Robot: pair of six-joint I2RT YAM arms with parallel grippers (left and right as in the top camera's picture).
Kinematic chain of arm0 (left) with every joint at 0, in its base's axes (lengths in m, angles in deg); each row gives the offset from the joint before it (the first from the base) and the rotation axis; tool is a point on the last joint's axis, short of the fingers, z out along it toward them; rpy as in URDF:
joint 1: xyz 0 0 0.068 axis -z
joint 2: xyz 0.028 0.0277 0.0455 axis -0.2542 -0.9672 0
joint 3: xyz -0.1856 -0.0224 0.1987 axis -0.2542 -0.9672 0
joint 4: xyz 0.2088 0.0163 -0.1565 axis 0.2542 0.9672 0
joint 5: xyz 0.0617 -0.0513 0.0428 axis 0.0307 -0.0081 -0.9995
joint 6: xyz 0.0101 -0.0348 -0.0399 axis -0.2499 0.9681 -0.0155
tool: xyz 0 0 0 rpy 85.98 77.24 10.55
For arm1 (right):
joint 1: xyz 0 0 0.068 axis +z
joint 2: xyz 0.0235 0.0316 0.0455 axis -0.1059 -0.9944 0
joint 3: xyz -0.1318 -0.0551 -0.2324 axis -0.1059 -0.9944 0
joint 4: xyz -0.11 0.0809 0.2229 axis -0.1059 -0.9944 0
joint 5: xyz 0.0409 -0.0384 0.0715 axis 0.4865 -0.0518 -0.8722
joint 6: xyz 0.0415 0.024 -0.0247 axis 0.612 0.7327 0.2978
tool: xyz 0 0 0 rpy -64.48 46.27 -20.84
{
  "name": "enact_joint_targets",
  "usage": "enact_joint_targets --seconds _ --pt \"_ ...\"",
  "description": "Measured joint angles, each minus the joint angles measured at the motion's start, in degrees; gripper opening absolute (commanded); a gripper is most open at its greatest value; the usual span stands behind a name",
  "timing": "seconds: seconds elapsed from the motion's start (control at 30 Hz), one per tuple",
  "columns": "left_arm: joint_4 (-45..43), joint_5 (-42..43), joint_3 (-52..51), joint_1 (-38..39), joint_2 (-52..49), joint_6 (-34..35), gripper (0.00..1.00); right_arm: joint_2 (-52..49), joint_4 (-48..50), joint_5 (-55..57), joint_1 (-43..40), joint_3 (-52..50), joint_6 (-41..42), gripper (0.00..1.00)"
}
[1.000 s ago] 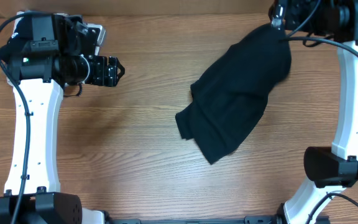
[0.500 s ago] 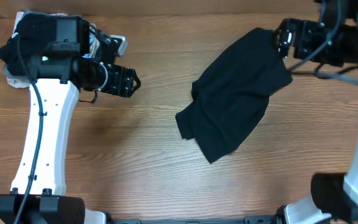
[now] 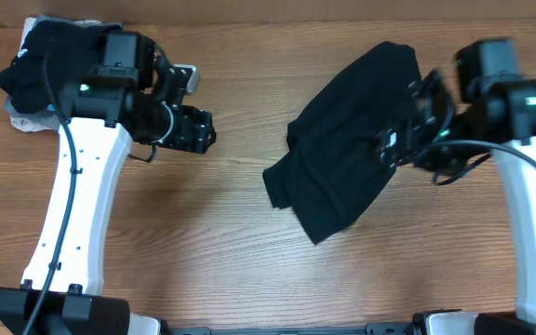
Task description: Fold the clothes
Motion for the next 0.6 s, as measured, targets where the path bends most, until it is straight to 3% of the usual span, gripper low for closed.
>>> enact_joint_targets --seconds 0.1,0.23,0.3,0.6 --pt "-2.2 -0.3 -1.1 2.6 0.0 1.7 0.81 0.0 6.6 -0.1 4.0 -10.5 0.0 0.99" --pt "-6.5 -0.5 -6.7 4.2 0.2 4.2 0.8 0.2 20.1 1.7 8.3 -24.7 4.5 0.82" --pt "-9.2 -0.6 -10.9 4.6 0.5 5.1 0.8 0.2 26.4 2.8 9.0 -30.9 6.7 0.79" --pt "-19.3 -0.9 -23.8 6.3 0.5 8.3 0.8 0.3 46.6 4.2 10.7 -47.4 11.2 0.64"
